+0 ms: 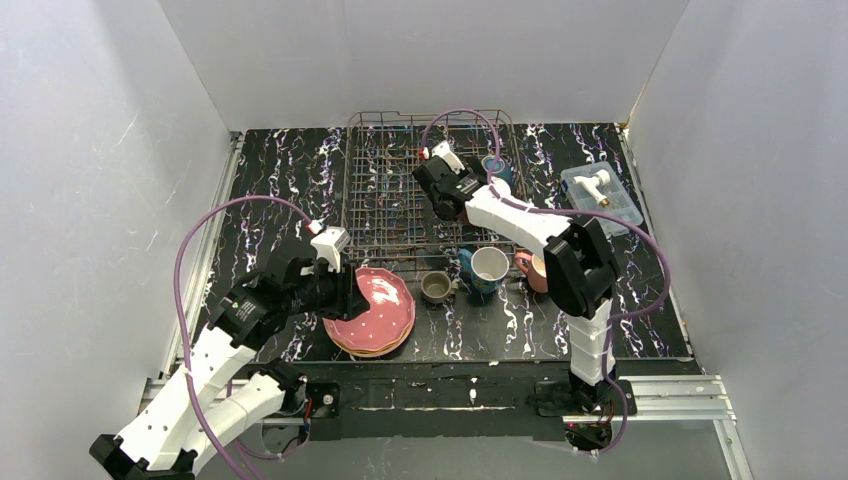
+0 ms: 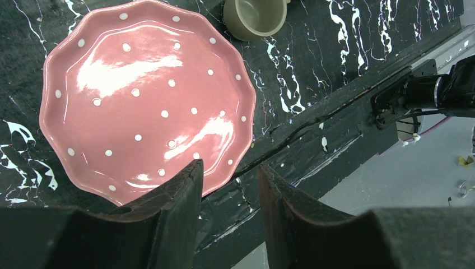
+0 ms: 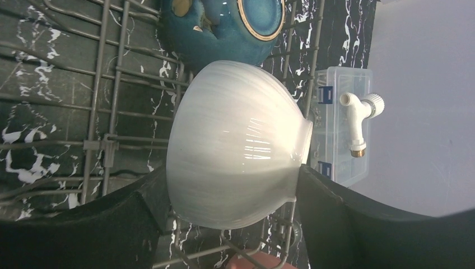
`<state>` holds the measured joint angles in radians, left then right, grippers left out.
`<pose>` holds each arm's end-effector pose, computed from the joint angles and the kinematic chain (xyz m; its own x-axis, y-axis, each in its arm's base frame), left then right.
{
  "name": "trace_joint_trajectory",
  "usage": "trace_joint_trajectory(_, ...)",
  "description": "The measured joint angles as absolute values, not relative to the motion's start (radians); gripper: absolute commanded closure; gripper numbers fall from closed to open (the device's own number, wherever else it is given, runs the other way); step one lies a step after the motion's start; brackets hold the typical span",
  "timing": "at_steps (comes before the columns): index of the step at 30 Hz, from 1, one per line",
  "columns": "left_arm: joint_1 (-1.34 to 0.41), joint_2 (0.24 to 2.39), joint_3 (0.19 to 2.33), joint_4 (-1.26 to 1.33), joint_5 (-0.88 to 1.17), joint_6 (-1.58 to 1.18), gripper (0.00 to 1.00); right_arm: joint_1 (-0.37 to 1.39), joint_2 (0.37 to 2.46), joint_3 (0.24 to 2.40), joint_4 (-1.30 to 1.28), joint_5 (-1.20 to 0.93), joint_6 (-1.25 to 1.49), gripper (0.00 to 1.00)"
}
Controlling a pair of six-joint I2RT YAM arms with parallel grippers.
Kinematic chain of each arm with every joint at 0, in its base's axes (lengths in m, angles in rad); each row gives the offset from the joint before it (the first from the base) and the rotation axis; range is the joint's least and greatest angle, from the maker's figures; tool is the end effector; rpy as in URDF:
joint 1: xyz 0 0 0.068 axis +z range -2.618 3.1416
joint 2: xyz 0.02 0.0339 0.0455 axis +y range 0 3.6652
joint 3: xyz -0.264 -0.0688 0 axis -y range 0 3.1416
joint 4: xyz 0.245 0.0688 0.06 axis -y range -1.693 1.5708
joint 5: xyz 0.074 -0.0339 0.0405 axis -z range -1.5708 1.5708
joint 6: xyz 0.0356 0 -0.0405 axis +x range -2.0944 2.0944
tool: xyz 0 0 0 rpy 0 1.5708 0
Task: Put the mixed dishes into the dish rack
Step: Turn the bowl upside down on the dish rack.
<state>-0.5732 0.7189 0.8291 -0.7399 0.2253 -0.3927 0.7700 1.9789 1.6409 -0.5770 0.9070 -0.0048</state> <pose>0.1184 -0.0859 0.3099 -0.7175 0.0191 -0.6963 0.4392 0.7884 -0.4308 0.3313 0.2822 0.2551 -0.5686 -0.5555 -0.6068 -0.0868 0.7740 -0.6272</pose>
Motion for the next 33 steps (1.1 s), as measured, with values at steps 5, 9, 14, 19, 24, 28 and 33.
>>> trace_joint_trajectory(5, -0.573, 0.718, 0.829, -0.74, 0.225, -0.393, 0.62, 0.748, 2.03, 1.658, -0.575, 0.916, -0.014, 0.99)
trace_joint_trajectory(9, -0.573, 0.718, 0.829, -0.74, 0.225, -0.393, 0.62, 0.735, 2.078, 1.688, -0.575, 0.934, -0.022, 0.99)
trace_joint_trajectory(14, -0.573, 0.718, 0.829, -0.74, 0.225, -0.393, 0.63, 0.725, 2.118, 1.706, -0.586, 0.952, -0.027, 0.99)
trace_joint_trajectory(19, -0.573, 0.718, 0.829, -0.74, 0.225, -0.393, 0.63, 0.722, 2.157, 1.745, -0.599, 0.975, -0.031, 0.99)
trace_joint_trajectory(24, -0.573, 0.715, 0.826, -0.74, 0.225, -0.393, 0.63, 0.718, 2.189, 1.771, -0.601, 0.982, -0.031, 0.99)
trace_joint_trajectory(28, -0.573, 0.715, 0.826, -0.74, 0.225, -0.393, 0.64, 0.715, 2.218, 1.773, -0.601, 0.987, -0.031, 0.99)
trace_joint_trajectory(33, -0.573, 0.715, 0.826, -0.74, 0.225, -0.393, 0.64, 0.714, 2.231, 1.773, -0.6, 0.989, -0.031, 0.99)
